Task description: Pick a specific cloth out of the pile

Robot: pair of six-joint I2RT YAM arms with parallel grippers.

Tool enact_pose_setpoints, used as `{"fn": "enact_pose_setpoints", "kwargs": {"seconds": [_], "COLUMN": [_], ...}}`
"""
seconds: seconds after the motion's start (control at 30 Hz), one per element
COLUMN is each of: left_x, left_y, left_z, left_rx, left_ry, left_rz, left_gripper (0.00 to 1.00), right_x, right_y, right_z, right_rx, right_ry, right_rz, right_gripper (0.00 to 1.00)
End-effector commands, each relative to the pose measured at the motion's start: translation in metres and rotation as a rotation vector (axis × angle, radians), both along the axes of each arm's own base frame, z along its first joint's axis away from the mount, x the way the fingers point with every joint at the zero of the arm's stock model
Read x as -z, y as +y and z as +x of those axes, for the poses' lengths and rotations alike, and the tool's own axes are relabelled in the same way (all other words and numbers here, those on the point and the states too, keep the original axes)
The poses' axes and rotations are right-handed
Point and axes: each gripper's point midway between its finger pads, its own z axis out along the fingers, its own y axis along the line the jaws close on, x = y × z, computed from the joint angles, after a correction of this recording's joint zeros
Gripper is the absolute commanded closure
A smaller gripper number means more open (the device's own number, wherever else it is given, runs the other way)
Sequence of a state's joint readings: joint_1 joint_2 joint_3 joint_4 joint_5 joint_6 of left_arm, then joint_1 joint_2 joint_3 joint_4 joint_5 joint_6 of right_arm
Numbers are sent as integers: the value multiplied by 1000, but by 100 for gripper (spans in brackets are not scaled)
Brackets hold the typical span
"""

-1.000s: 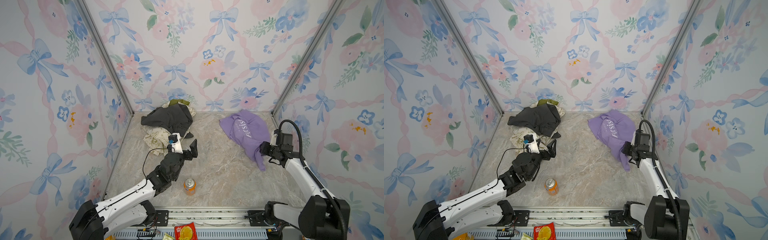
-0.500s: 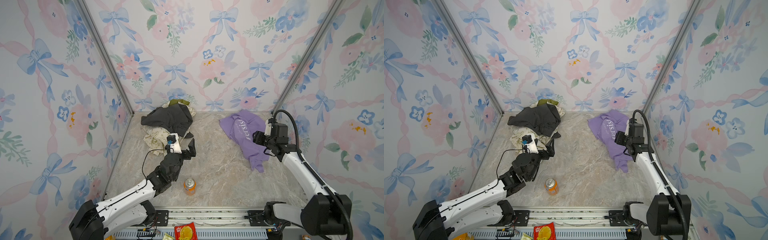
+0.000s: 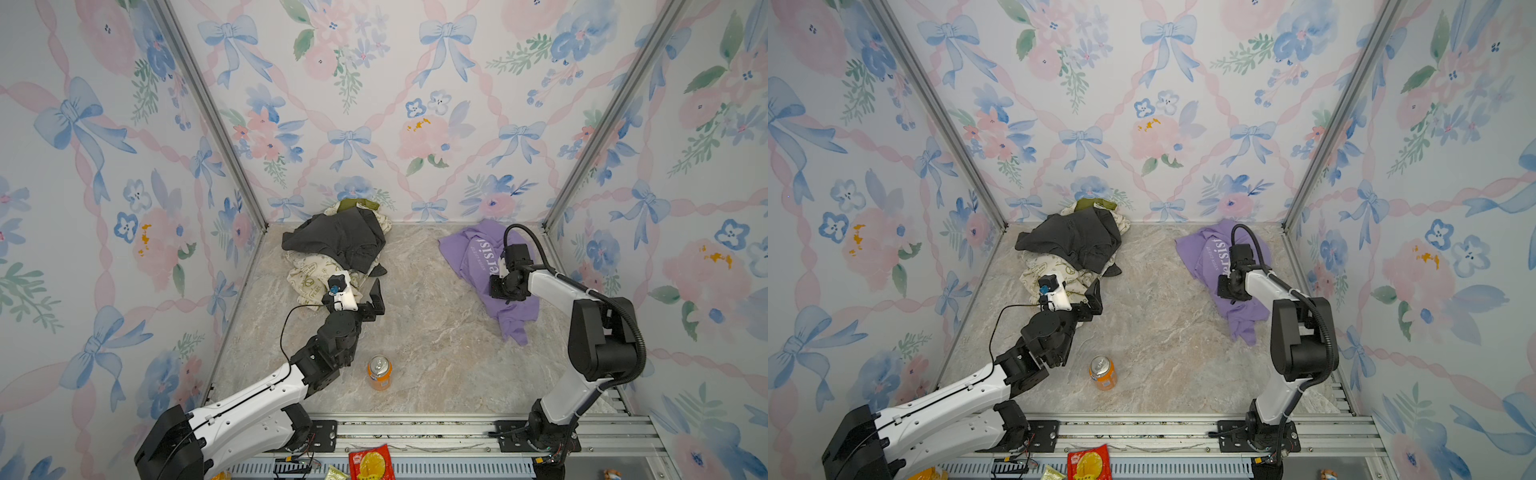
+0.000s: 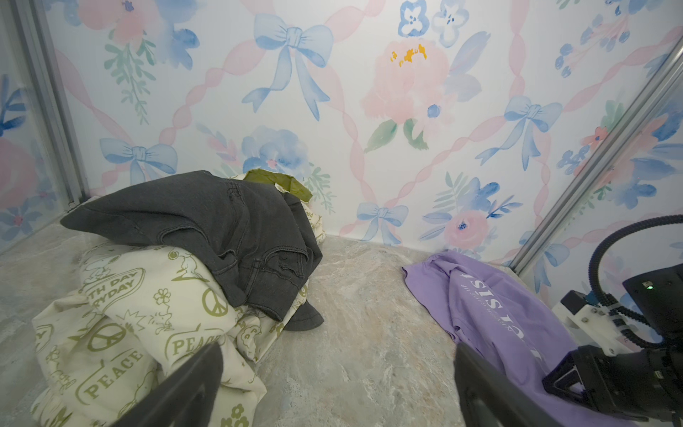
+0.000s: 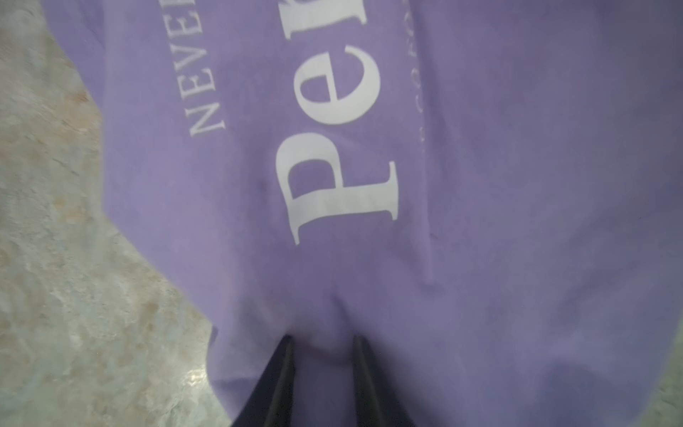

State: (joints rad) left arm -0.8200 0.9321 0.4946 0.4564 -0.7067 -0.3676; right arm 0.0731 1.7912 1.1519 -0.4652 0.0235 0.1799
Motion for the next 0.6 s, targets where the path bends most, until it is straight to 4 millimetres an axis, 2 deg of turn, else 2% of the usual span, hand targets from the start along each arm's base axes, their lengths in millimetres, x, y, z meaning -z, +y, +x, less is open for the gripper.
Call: {"fn": "enact_pose_setpoints", "kwargs": {"seconds": [0.0,0.13,0.27,0.43,0.47,0.57], "left_x": [0,8,13,20,20,24], "left_y": [13,23,37,60,66,84], "left_z": [1,3,5,7,8,8], "left_rx": [-52,-94,-130,-192,-208,-268], "left_ry": [-14,-2,4,7,5,-1], "left_rz": [25,38,37,35,39,67], "left_gripper": [2,2,2,2,2,2], "right_x": [16,25,16,-28,-47,-81], "right_y": [-2,0,4,9,10,11], "right_z": [-14,-23,-23,-15,-13,-13], "right_rx": [-14,-12,-19,-19,-22,-24], "right_ry": [98,115,89,-55,-107,-211], "right_rz": [-8,10,36,67,68,65], "right_gripper": [71,70,69,61,59,46]}}
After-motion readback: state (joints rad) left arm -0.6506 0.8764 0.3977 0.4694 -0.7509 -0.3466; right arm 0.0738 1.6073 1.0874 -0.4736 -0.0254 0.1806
